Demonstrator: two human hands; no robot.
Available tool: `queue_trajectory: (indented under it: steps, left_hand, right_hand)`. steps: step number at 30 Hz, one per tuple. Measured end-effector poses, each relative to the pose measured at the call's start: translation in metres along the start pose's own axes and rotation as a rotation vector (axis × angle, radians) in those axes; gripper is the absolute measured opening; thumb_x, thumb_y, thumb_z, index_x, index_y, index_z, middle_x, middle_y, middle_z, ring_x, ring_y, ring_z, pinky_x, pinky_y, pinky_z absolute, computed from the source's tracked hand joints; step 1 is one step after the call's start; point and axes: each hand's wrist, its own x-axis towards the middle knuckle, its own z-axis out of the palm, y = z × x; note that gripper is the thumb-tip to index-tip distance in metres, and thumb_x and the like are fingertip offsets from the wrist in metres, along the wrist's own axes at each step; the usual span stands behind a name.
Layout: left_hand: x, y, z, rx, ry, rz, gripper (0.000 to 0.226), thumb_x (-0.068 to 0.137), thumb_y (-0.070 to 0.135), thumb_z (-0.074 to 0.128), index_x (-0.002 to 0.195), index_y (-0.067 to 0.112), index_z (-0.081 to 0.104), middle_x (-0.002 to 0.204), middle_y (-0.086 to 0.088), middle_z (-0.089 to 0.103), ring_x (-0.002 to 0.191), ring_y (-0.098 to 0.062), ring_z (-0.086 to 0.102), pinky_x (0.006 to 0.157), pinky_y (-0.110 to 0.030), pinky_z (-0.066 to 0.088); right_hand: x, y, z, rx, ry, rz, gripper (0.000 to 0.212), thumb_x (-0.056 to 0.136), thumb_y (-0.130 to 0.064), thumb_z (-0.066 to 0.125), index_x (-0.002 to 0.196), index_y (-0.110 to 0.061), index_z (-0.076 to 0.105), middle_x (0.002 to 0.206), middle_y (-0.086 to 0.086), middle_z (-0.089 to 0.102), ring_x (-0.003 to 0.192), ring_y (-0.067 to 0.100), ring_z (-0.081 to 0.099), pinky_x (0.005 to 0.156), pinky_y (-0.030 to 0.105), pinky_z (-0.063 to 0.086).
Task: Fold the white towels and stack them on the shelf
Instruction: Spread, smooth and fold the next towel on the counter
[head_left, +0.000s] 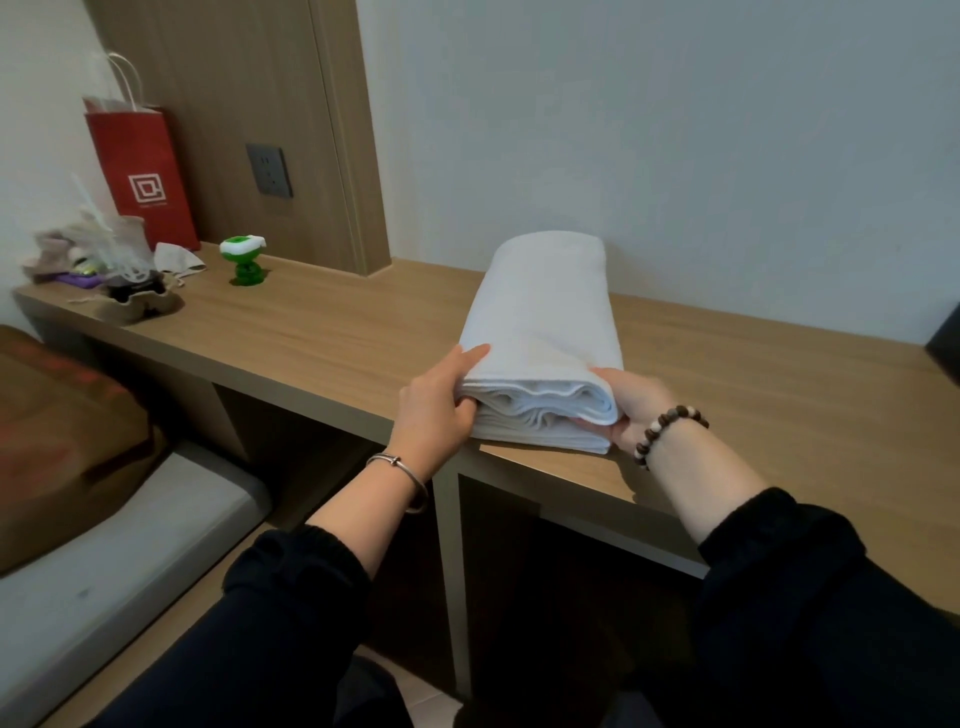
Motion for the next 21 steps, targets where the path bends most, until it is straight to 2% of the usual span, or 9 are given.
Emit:
queue_trajectory:
  steps: [4, 8, 9, 10, 12, 14, 17, 19, 21]
  left_hand:
    - [0.004, -0.007, -0.010, -0.018, -0.108, 0.019, 0.068, 0.080, 0.002, 0.052, 0.135, 0.043, 0.046, 0.150, -0.001, 0.038, 0.117, -0.022, 0.056, 0.105, -0.033, 0.041]
    - [0.002, -0.014, -0.011, 0.060, -0.163, 0.120, 0.074, 0.080, 0.000, 0.055, 0.140, 0.039, 0.040, 0.154, 0.000, 0.028, 0.129, -0.023, 0.046, 0.107, -0.032, 0.036]
    - [0.001, -0.016, -0.010, 0.100, -0.172, 0.155, 0.075, 0.080, 0.001, 0.056, 0.142, 0.038, 0.037, 0.155, 0.002, 0.025, 0.128, -0.023, 0.048, 0.105, -0.032, 0.038]
    - [0.001, -0.017, -0.010, 0.136, -0.177, 0.176, 0.075, 0.080, 0.002, 0.057, 0.142, 0.039, 0.035, 0.156, 0.005, 0.022, 0.123, -0.023, 0.052, 0.100, -0.031, 0.042]
    - [0.002, -0.020, -0.012, 0.196, -0.179, 0.177, 0.075, 0.081, 0.006, 0.056, 0.143, 0.042, 0.033, 0.156, 0.012, 0.019, 0.113, -0.023, 0.058, 0.087, -0.033, 0.050]
    - [0.003, -0.021, -0.013, 0.229, -0.190, 0.149, 0.074, 0.082, 0.008, 0.055, 0.142, 0.045, 0.031, 0.156, 0.016, 0.018, 0.113, -0.023, 0.058, 0.086, -0.035, 0.052]
    - [0.009, -0.020, -0.018, 0.221, -0.229, 0.095, 0.070, 0.085, 0.010, 0.050, 0.142, 0.045, 0.031, 0.156, 0.017, 0.018, 0.122, -0.021, 0.051, 0.096, -0.035, 0.048]
    - [0.019, -0.020, -0.027, 0.232, -0.259, 0.079, 0.063, 0.088, 0.009, 0.043, 0.143, 0.039, 0.034, 0.156, 0.012, 0.022, 0.135, -0.018, 0.037, 0.108, -0.034, 0.034]
    - [0.032, -0.014, -0.035, 0.298, -0.258, 0.070, 0.051, 0.095, 0.013, 0.034, 0.142, 0.029, 0.040, 0.155, 0.005, 0.027, 0.142, -0.020, 0.024, 0.116, -0.042, 0.020]
  right_hand:
    - [0.010, 0.010, -0.009, -0.160, 0.118, -0.081, 0.028, 0.081, -0.017, 0.076, 0.094, 0.003, 0.061, 0.089, 0.017, 0.068, 0.074, 0.028, 0.069, 0.052, 0.037, 0.058]
    - [0.016, 0.013, -0.015, -0.413, 0.203, -0.216, 0.032, 0.083, -0.031, 0.072, 0.084, -0.001, 0.063, 0.090, 0.014, 0.069, 0.087, 0.031, 0.067, 0.080, 0.047, 0.057]
    - [0.016, 0.014, -0.017, -0.491, 0.225, -0.261, 0.034, 0.084, -0.033, 0.071, 0.082, 0.000, 0.064, 0.090, 0.015, 0.069, 0.086, 0.031, 0.067, 0.082, 0.045, 0.056]
    - [0.015, 0.014, -0.018, -0.563, 0.239, -0.299, 0.038, 0.085, -0.035, 0.069, 0.081, 0.002, 0.065, 0.087, 0.016, 0.070, 0.079, 0.029, 0.067, 0.079, 0.042, 0.056]
    - [0.011, 0.011, -0.021, -0.706, 0.244, -0.340, 0.042, 0.088, -0.039, 0.065, 0.076, 0.002, 0.064, 0.073, 0.015, 0.070, 0.057, 0.024, 0.062, 0.060, 0.034, 0.053]
    - [0.006, 0.010, -0.021, -0.856, 0.235, -0.341, 0.045, 0.090, -0.042, 0.061, 0.070, -0.001, 0.063, 0.056, 0.008, 0.065, 0.042, 0.016, 0.055, 0.046, 0.025, 0.048]
    - [-0.002, 0.011, -0.018, -0.920, 0.174, -0.322, 0.045, 0.092, -0.041, 0.057, 0.067, -0.005, 0.063, 0.048, 0.002, 0.063, 0.037, 0.010, 0.052, 0.041, 0.019, 0.044]
    - [-0.009, 0.016, -0.012, -0.915, 0.101, -0.315, 0.044, 0.094, -0.037, 0.055, 0.065, -0.005, 0.062, 0.049, 0.002, 0.064, 0.034, 0.008, 0.051, 0.038, 0.017, 0.043]
    - [-0.015, 0.025, 0.000, -0.889, 0.001, -0.322, 0.044, 0.095, -0.032, 0.055, 0.061, -0.006, 0.061, 0.049, 0.002, 0.064, 0.033, 0.008, 0.050, 0.037, 0.017, 0.043]
